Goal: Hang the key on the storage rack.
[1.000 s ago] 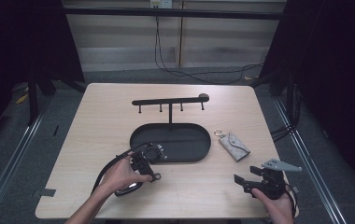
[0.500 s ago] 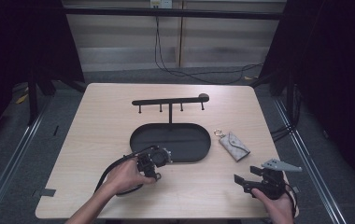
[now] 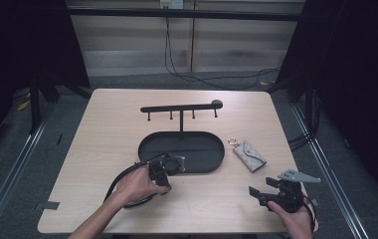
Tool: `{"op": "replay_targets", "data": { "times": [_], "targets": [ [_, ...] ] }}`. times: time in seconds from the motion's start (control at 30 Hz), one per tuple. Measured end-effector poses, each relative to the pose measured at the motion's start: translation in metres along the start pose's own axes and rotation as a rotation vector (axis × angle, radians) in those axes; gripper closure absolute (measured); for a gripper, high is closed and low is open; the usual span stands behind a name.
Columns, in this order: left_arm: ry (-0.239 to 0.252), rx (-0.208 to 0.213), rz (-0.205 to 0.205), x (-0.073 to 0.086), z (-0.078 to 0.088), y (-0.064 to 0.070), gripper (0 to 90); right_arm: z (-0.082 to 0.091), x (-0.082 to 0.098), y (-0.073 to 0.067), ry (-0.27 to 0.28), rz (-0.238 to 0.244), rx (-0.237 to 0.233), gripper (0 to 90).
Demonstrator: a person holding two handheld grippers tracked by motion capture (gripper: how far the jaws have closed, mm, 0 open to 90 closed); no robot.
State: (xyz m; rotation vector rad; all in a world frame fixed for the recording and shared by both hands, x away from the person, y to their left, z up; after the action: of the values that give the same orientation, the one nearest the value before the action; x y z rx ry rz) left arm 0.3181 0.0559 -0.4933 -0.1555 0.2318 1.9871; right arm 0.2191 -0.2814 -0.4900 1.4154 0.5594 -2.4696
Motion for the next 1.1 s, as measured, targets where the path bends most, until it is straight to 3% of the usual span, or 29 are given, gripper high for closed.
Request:
{"op": "replay_targets", "data": {
  "times": [0.17,0.23,0.33,0.5,0.67,1.1],
  "targets": [
    [0.007,0.041,0.026,0.003,0.001,-0.004,70.7,0.0,0.0,0.0,0.0,-0.003,0.003,19.8],
    [0.001,0.053,0.019,0.005,0.001,-0.004,70.7,0.0,0.0,0.0,-0.001,-0.003,0.003,19.8],
    [-0.01,0.046,0.023,0.006,0.002,-0.003,70.7,0.0,0.0,0.0,-0.001,-0.005,0.005,19.8],
    [0.016,0.041,0.042,0.007,0.01,-0.004,70.7,0.0,0.0,0.0,-0.001,-0.006,0.005,19.8],
    [0.031,0.022,0.024,0.013,0.028,-0.005,70.8,0.0,0.0,0.001,0.0,-0.011,0.003,19.8],
    [0.151,0.0,0.11,0.026,0.063,-0.023,70.7,0.0,0.0,0.0,-0.001,-0.013,0.004,20.4]
  ]
}}
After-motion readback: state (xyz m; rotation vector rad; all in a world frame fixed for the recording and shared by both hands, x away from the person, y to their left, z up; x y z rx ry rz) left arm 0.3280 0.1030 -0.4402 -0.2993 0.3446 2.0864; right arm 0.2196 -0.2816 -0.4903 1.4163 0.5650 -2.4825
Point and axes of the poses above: each handheld gripper's, and its own axes: z roughly backward along the jaws, x roughly out of its underside, y roughly to its right, the point moved 3 cm from there along -z, roughly forward along the jaws, and after that the axes turned 11 degrees about y, right-handed, at the moved point
